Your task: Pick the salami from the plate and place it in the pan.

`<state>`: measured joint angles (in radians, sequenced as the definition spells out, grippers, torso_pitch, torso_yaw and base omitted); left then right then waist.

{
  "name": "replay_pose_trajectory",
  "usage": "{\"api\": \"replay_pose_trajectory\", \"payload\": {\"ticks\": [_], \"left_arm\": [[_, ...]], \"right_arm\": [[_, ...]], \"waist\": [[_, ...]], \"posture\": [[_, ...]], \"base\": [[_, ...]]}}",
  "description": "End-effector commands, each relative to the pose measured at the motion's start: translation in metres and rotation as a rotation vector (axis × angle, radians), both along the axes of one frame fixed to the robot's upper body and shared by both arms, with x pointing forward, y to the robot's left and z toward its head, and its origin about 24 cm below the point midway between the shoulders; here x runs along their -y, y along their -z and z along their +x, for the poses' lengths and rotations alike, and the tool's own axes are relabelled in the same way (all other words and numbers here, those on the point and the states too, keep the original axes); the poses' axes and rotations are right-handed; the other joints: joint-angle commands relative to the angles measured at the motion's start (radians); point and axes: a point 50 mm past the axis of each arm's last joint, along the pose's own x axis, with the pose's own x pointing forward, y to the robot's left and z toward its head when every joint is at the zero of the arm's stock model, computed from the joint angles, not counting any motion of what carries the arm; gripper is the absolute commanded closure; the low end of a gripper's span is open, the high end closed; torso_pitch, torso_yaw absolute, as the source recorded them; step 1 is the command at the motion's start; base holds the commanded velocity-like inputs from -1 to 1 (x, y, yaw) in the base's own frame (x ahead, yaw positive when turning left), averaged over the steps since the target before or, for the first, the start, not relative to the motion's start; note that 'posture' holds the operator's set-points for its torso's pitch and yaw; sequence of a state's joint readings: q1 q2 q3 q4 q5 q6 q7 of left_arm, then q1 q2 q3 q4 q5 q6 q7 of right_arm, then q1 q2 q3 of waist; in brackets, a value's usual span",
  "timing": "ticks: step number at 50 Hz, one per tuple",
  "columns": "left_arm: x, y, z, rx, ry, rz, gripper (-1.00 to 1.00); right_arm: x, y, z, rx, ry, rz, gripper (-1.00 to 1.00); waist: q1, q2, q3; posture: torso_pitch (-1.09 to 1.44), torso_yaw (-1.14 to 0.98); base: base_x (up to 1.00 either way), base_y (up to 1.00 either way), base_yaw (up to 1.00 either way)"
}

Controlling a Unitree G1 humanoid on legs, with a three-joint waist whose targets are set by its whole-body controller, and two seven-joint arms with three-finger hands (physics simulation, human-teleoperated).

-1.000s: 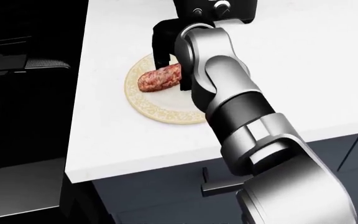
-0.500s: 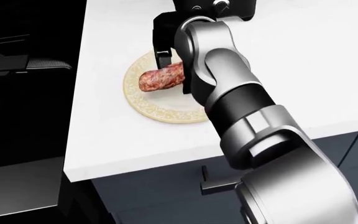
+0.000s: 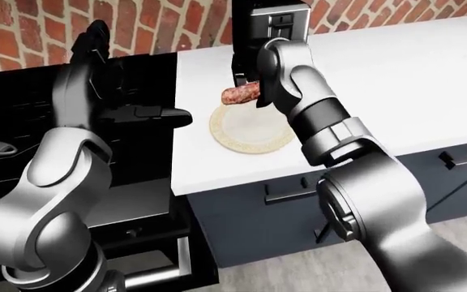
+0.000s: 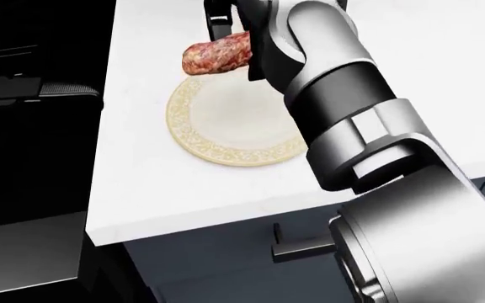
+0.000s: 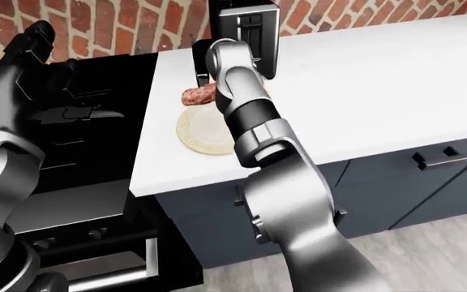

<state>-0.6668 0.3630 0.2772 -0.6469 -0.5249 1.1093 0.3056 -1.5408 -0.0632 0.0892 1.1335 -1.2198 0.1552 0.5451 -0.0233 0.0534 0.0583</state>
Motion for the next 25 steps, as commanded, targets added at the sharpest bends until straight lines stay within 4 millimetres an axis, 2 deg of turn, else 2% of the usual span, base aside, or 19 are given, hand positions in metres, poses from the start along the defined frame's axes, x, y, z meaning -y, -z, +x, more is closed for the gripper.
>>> {"api": "replay_pose_trajectory", "payload": {"ticks": [1,10,16,25], "left_arm": [[0.000,-0.013,-0.006,0.079,-0.006,0.002,-1.00],[-0.001,-0.014,-0.006,0.079,-0.007,0.002,-1.00],[-0.002,-0.013,-0.005,0.079,-0.008,0.002,-1.00],[0.000,-0.013,-0.005,0.080,-0.005,0.005,-1.00]], "right_arm": [[-0.003,-0.028,-0.005,0.099,-0.018,0.013,1.00],[-0.002,-0.023,-0.004,0.086,-0.010,0.021,1.00],[-0.005,-0.036,-0.008,0.058,-0.021,0.093,1.00],[-0.004,-0.056,-0.017,0.056,-0.023,0.094,1.00]], "waist": [[0.000,0.003,-0.032],[-0.001,0.002,-0.033],[-0.001,0.004,-0.032],[-0.002,0.002,-0.028]], "posture": [[0.00,0.00],[0.00,0.00],[0.00,0.00],[0.00,0.00]], "base": [[0.00,0.00,0.00],[0.00,0.00,0.00],[0.00,0.00,0.00],[0.00,0.00,0.00]]}}
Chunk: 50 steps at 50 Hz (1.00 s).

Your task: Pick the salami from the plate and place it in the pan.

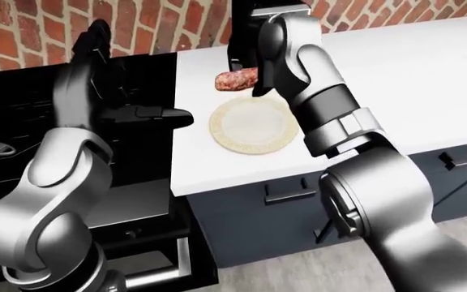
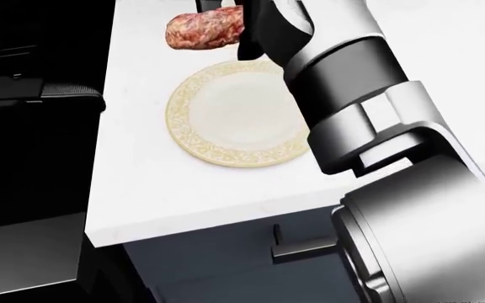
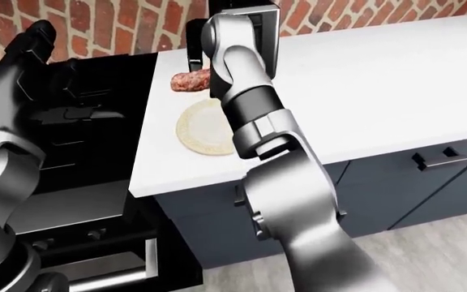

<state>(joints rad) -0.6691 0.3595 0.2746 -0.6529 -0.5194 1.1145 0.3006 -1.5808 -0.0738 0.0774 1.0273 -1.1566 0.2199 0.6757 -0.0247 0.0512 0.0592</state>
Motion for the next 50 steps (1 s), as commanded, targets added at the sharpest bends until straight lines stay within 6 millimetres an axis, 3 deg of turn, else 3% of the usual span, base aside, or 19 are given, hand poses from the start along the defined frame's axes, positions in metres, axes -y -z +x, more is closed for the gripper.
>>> {"api": "replay_pose_trajectory", "payload": {"ticks": [1,7,8,13,16,18,21,23,24,25,36,39,40,43,45,46,48,49,50], "left_arm": [[-0.002,-0.014,-0.005,0.079,-0.011,0.000,-1.00],[-0.002,-0.014,-0.006,0.080,-0.014,0.004,-1.00],[-0.002,-0.015,-0.006,0.080,-0.015,0.004,-1.00],[-0.002,-0.016,-0.006,0.083,-0.017,0.006,-1.00],[-0.003,-0.016,-0.007,0.083,-0.020,0.006,-1.00],[-0.003,-0.016,-0.006,0.084,-0.020,0.006,-1.00],[-0.003,-0.016,-0.006,0.084,-0.021,0.005,-1.00],[-0.004,-0.016,-0.006,0.083,-0.022,0.004,-1.00],[-0.003,-0.016,-0.006,0.083,-0.021,0.004,-1.00],[-0.004,-0.016,-0.006,0.083,-0.022,0.004,-1.00],[-0.004,-0.015,-0.005,0.081,-0.021,0.005,-1.00],[-0.004,-0.014,-0.005,0.081,-0.021,0.005,-1.00],[-0.004,-0.014,-0.005,0.081,-0.021,0.006,-1.00],[-0.003,-0.015,-0.005,0.081,-0.020,0.007,-1.00],[-0.003,-0.014,-0.005,0.080,-0.020,0.008,-1.00],[-0.003,-0.014,-0.005,0.080,-0.020,0.008,-1.00],[-0.003,-0.014,-0.005,0.080,-0.020,0.008,-1.00],[-0.003,-0.014,-0.005,0.080,-0.020,0.008,-1.00],[-0.003,-0.014,-0.004,0.080,-0.020,0.007,-1.00]], "right_arm": [[-0.002,-0.027,-0.008,0.081,-0.012,0.012,1.00],[0.000,-0.035,-0.010,0.107,-0.009,0.013,1.00],[0.000,-0.036,-0.010,0.110,-0.009,0.012,1.00],[-0.001,-0.042,-0.012,0.116,-0.011,0.009,1.00],[0.000,-0.049,-0.014,0.125,-0.012,0.005,1.00],[-0.001,-0.050,-0.015,0.128,-0.013,0.003,1.00],[-0.001,-0.048,-0.014,0.126,-0.014,0.001,1.00],[-0.002,-0.048,-0.014,0.125,-0.016,0.000,1.00],[-0.002,-0.048,-0.014,0.126,-0.016,0.000,1.00],[-0.002,-0.048,-0.014,0.125,-0.017,0.000,1.00],[-0.003,-0.044,-0.014,0.124,-0.019,0.001,1.00],[-0.002,-0.043,-0.013,0.125,-0.018,0.002,1.00],[-0.002,-0.043,-0.013,0.126,-0.018,0.002,1.00],[-0.002,-0.041,-0.013,0.124,-0.017,0.003,1.00],[-0.002,-0.040,-0.012,0.125,-0.015,0.002,1.00],[-0.002,-0.040,-0.012,0.125,-0.015,0.001,1.00],[-0.002,-0.040,-0.012,0.128,-0.015,-0.001,1.00],[-0.002,-0.040,-0.012,0.129,-0.015,0.000,1.00],[-0.002,-0.039,-0.012,0.128,-0.016,0.000,1.00]], "waist": [[-0.001,0.004,-0.029],[-0.001,0.004,-0.028],[0.000,0.009,-0.054],[0.008,0.000,-0.045],[0.015,-0.028,-0.054],[0.017,-0.023,-0.048],[0.008,0.017,-0.031],[0.003,0.099,-0.052],[0.005,0.059,-0.045],[0.000,0.066,-0.038],[-0.013,-0.021,-0.038],[-0.012,-0.074,-0.051],[-0.017,-0.053,-0.045],[0.002,-0.069,-0.064],[0.026,-0.065,-0.058],[0.016,-0.023,-0.049],[0.007,0.032,-0.031],[0.005,0.083,-0.047],[0.012,0.072,-0.056]], "posture": [[0.00,0.00],[0.00,0.00],[0.00,0.00],[0.00,0.00],[0.00,0.00],[0.00,0.00],[0.00,0.00],[0.00,0.00],[0.00,0.00],[0.00,0.00],[0.00,0.00],[0.00,0.00],[0.00,0.00],[0.00,0.00],[0.00,0.00],[0.00,0.00],[0.00,0.00],[0.00,0.00],[0.00,0.00]], "base": [[0.00,0.00,0.00],[0.00,0.00,0.00],[0.00,0.10,0.00],[0.00,0.17,0.00],[0.00,0.34,0.00],[0.00,0.36,0.00],[0.00,0.36,0.00],[0.00,0.36,0.00],[0.00,0.36,0.00],[0.00,0.36,0.00],[0.00,0.36,0.00],[0.00,0.36,0.00],[0.00,0.36,0.00],[0.00,0.36,0.00],[0.00,0.18,0.19],[0.00,0.00,0.38],[0.00,0.00,0.42],[0.00,0.00,0.45],[0.00,0.00,0.46]]}}
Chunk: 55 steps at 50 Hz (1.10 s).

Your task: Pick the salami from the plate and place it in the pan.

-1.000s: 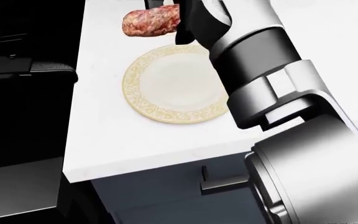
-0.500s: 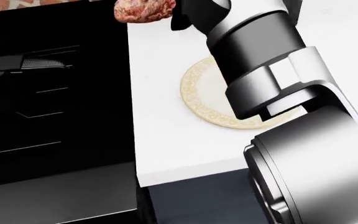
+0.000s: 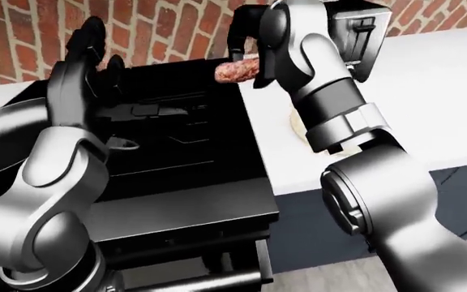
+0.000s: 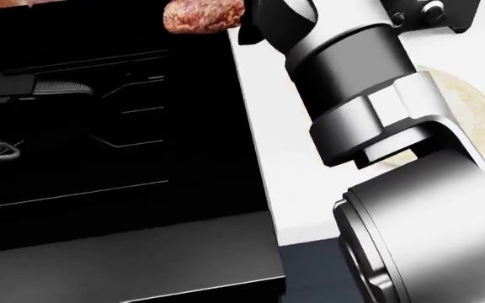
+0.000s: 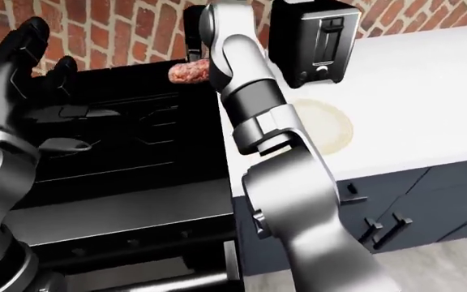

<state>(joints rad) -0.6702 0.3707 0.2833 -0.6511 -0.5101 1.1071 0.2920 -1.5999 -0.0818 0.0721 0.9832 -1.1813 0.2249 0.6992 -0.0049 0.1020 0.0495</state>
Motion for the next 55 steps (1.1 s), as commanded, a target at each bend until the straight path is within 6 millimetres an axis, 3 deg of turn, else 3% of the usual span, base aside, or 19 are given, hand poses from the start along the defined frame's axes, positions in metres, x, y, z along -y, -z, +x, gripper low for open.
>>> {"api": "replay_pose_trajectory", "payload": {"ticks": [1,11,12,13,14,15,17,24,26,28,29,31,36,43,45,47,49,51,55], "left_arm": [[0.0002,-0.0125,-0.0042,0.069,-0.007,0.003,-1.00],[0.0007,-0.0127,-0.0044,0.069,-0.005,0.003,-1.00],[0.0008,-0.0127,-0.0046,0.069,-0.005,0.003,-1.00],[0.0010,-0.0126,-0.0046,0.069,-0.004,0.003,-1.00],[0.0009,-0.0126,-0.0045,0.069,-0.005,0.003,-1.00],[0.0009,-0.0127,-0.0046,0.069,-0.004,0.003,-1.00],[0.0008,-0.0127,-0.0046,0.069,-0.004,0.003,-1.00],[0.0005,-0.0131,-0.0045,0.069,-0.005,0.002,-1.00],[0.0005,-0.0129,-0.0046,0.068,-0.005,0.002,-1.00],[0.0006,-0.0128,-0.0043,0.068,-0.004,0.002,-1.00],[0.0005,-0.0129,-0.0045,0.068,-0.004,0.002,-1.00],[0.0009,-0.0123,-0.0044,0.068,-0.003,0.002,-1.00],[0.0008,-0.0120,-0.0043,0.068,-0.003,0.002,-1.00],[0.0012,-0.0121,-0.0051,0.069,-0.002,0.003,-1.00],[0.0012,-0.0122,-0.0050,0.069,-0.002,0.003,-1.00],[0.0012,-0.0130,-0.0054,0.070,-0.003,0.002,-1.00],[0.0011,-0.0124,-0.0053,0.070,-0.002,0.002,-1.00],[0.0008,-0.0128,-0.0054,0.071,-0.003,0.001,-1.00],[0.0011,-0.0128,-0.0055,0.071,-0.002,0.002,-1.00]], "right_arm": [[-0.0024,-0.0226,-0.0067,0.083,-0.017,0.008,1.00],[-0.0018,-0.0247,-0.0069,0.090,-0.014,0.011,1.00],[-0.0018,-0.0247,-0.0069,0.090,-0.014,0.011,1.00],[-0.0017,-0.0249,-0.0069,0.091,-0.014,0.012,1.00],[-0.0014,-0.0248,-0.0066,0.092,-0.014,0.014,1.00],[-0.0015,-0.0248,-0.0067,0.091,-0.015,0.015,1.00],[-0.0014,-0.0259,-0.0068,0.095,-0.014,0.017,1.00],[-0.0015,-0.0264,-0.0067,0.094,-0.013,0.016,1.00],[-0.0015,-0.0268,-0.0067,0.095,-0.013,0.016,1.00],[-0.0015,-0.0274,-0.0068,0.095,-0.013,0.016,1.00],[-0.0014,-0.0278,-0.0068,0.096,-0.012,0.014,1.00],[-0.0010,-0.0272,-0.0066,0.095,-0.012,0.015,1.00],[-0.0006,-0.0274,-0.0067,0.096,-0.011,0.014,1.00],[-0.0006,-0.0237,-0.0062,0.087,-0.010,0.015,1.00],[-0.0004,-0.0255,-0.0065,0.092,-0.009,0.016,1.00],[-0.0006,-0.0247,-0.0060,0.091,-0.010,0.019,1.00],[-0.0009,-0.0230,-0.0055,0.090,-0.011,0.018,1.00],[-0.0009,-0.0226,-0.0054,0.089,-0.011,0.018,1.00],[-0.0001,-0.0230,-0.0052,0.091,-0.010,0.018,1.00]], "waist": [[-0.008,0.025,-0.043],[-0.024,-0.097,-0.021],[-0.035,-0.158,-0.022],[-0.034,-0.193,-0.024],[-0.025,-0.135,-0.015],[-0.027,-0.141,-0.040],[-0.024,-0.138,-0.051],[-0.014,-0.065,-0.026],[-0.021,-0.024,-0.026],[-0.027,0.058,-0.046],[-0.028,0.022,-0.045],[-0.026,0.016,-0.026],[-0.027,-0.038,-0.025],[-0.030,-0.078,-0.028],[-0.028,-0.108,-0.035],[-0.030,-0.095,-0.040],[-0.019,-0.119,-0.052],[-0.011,-0.116,-0.053],[-0.010,-0.069,-0.026]], "posture": [[0.00,0.00],[0.00,0.00],[0.00,0.00],[0.00,0.00],[0.00,0.00],[0.00,0.00],[0.00,0.00],[0.00,0.00],[0.00,0.00],[0.00,0.00],[0.00,0.00],[0.00,0.00],[0.00,0.00],[0.00,0.00],[0.00,0.00],[0.00,0.00],[0.00,0.00],[0.00,0.00],[0.00,0.00]], "base": [[0.00,0.00,0.47],[0.00,0.06,0.50],[0.00,0.48,0.00],[0.00,0.48,0.00],[0.00,0.47,0.00],[0.00,0.47,0.00],[0.00,0.46,0.00],[0.00,0.47,0.00],[0.00,0.47,0.00],[0.00,0.47,0.00],[0.00,0.47,0.00],[0.00,0.47,0.00],[0.00,0.47,0.00],[0.00,0.47,0.00],[0.00,0.47,0.00],[0.00,0.48,0.00],[0.00,0.47,0.00],[0.00,0.48,0.00],[0.00,0.48,0.00]]}}
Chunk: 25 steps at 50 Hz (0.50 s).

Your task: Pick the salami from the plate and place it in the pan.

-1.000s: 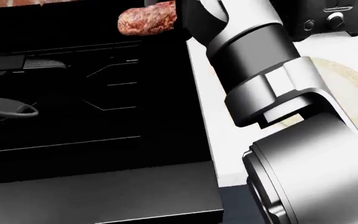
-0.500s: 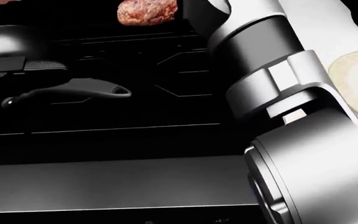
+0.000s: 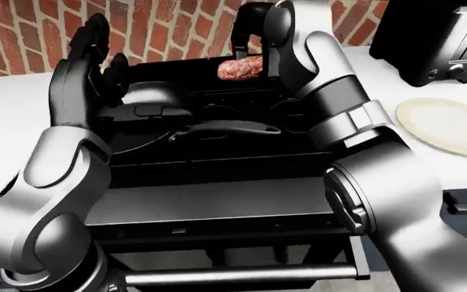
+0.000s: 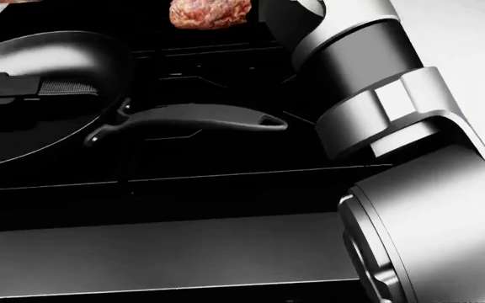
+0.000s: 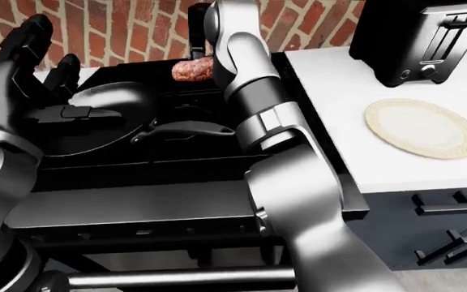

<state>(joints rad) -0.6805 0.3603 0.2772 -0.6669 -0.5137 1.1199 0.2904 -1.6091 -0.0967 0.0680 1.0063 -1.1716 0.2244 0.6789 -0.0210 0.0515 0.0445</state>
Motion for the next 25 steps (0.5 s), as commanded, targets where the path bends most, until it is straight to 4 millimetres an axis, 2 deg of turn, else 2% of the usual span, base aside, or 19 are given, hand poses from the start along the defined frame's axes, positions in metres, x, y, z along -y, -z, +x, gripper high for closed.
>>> {"api": "replay_pose_trajectory", "payload": {"ticks": [1,2,3,4,5,6,8,12,16,17,18,20,21,23,25], "left_arm": [[-0.0035,-0.0108,-0.0038,0.062,-0.022,-0.001,-1.00],[-0.0035,-0.0104,-0.0037,0.062,-0.022,-0.001,-1.00],[-0.0034,-0.0102,-0.0038,0.062,-0.022,-0.001,-1.00],[-0.0033,-0.0109,-0.0039,0.063,-0.022,-0.001,-1.00],[-0.0034,-0.0108,-0.0038,0.063,-0.022,-0.001,-1.00],[-0.0035,-0.0107,-0.0037,0.063,-0.022,-0.001,-1.00],[-0.0035,-0.0108,-0.0037,0.063,-0.022,-0.001,-1.00],[-0.0036,-0.0106,-0.0037,0.062,-0.022,-0.001,-1.00],[-0.0033,-0.0099,-0.0035,0.062,-0.022,-0.001,-1.00],[-0.0033,-0.0103,-0.0036,0.062,-0.021,-0.001,-1.00],[-0.0035,-0.0108,-0.0037,0.063,-0.022,-0.001,-1.00],[-0.0037,-0.0109,-0.0036,0.063,-0.022,-0.002,-1.00],[-0.0038,-0.0108,-0.0034,0.062,-0.023,-0.002,-1.00],[-0.0041,-0.0106,-0.0033,0.062,-0.023,-0.002,-1.00],[-0.0042,-0.0108,-0.0035,0.062,-0.023,-0.002,-1.00]], "right_arm": [[-0.0058,-0.0217,-0.0074,0.085,-0.025,0.005,1.00],[-0.0055,-0.0229,-0.0078,0.085,-0.023,0.006,1.00],[-0.0055,-0.0232,-0.0079,0.084,-0.023,0.006,1.00],[-0.0053,-0.0240,-0.0081,0.086,-0.023,0.005,1.00],[-0.0053,-0.0250,-0.0082,0.087,-0.023,0.005,1.00],[-0.0053,-0.0257,-0.0083,0.088,-0.023,0.004,1.00],[-0.0053,-0.0282,-0.0088,0.093,-0.022,0.004,1.00],[-0.0045,-0.0268,-0.0081,0.094,-0.021,0.002,1.00],[-0.0046,-0.0275,-0.0086,0.094,-0.021,0.003,1.00],[-0.0047,-0.0273,-0.0086,0.093,-0.022,0.002,1.00],[-0.0049,-0.0273,-0.0087,0.093,-0.022,0.001,1.00],[-0.0051,-0.0277,-0.0088,0.093,-0.023,0.000,1.00],[-0.0055,-0.0275,-0.0088,0.092,-0.023,-0.001,1.00],[-0.0057,-0.0274,-0.0090,0.091,-0.024,-0.001,1.00],[-0.0058,-0.0264,-0.0087,0.090,-0.024,-0.002,1.00]], "waist": [[0.004,0.003,-0.022],[0.000,0.037,-0.028],[0.000,0.091,-0.042],[0.000,0.072,-0.046],[-0.001,0.067,-0.028],[-0.001,0.061,-0.023],[-0.004,0.035,-0.031],[-0.011,0.000,-0.017],[-0.015,-0.033,-0.020],[-0.015,-0.046,-0.022],[-0.014,-0.068,-0.028],[-0.016,-0.058,-0.032],[-0.005,-0.071,-0.039],[-0.001,-0.071,-0.050],[0.007,-0.058,-0.040]], "posture": [[0.00,0.00],[0.00,0.00],[0.00,0.00],[0.00,0.00],[0.00,0.00],[0.00,0.00],[0.00,0.00],[0.00,0.00],[0.00,0.00],[0.00,0.00],[0.00,0.00],[0.00,0.00],[0.00,0.00],[0.00,0.00],[0.00,0.00]], "base": [[0.00,0.48,0.00],[0.00,0.48,0.00],[0.00,0.48,0.00],[0.00,0.48,0.00],[0.00,0.48,0.00],[0.00,0.48,0.00],[0.00,0.48,0.00],[0.00,0.48,0.00],[0.00,0.47,0.00],[0.00,0.48,0.00],[0.00,0.48,0.00],[0.00,0.48,0.00],[0.00,0.48,0.00],[0.00,0.48,0.00],[0.00,0.48,0.00]]}}
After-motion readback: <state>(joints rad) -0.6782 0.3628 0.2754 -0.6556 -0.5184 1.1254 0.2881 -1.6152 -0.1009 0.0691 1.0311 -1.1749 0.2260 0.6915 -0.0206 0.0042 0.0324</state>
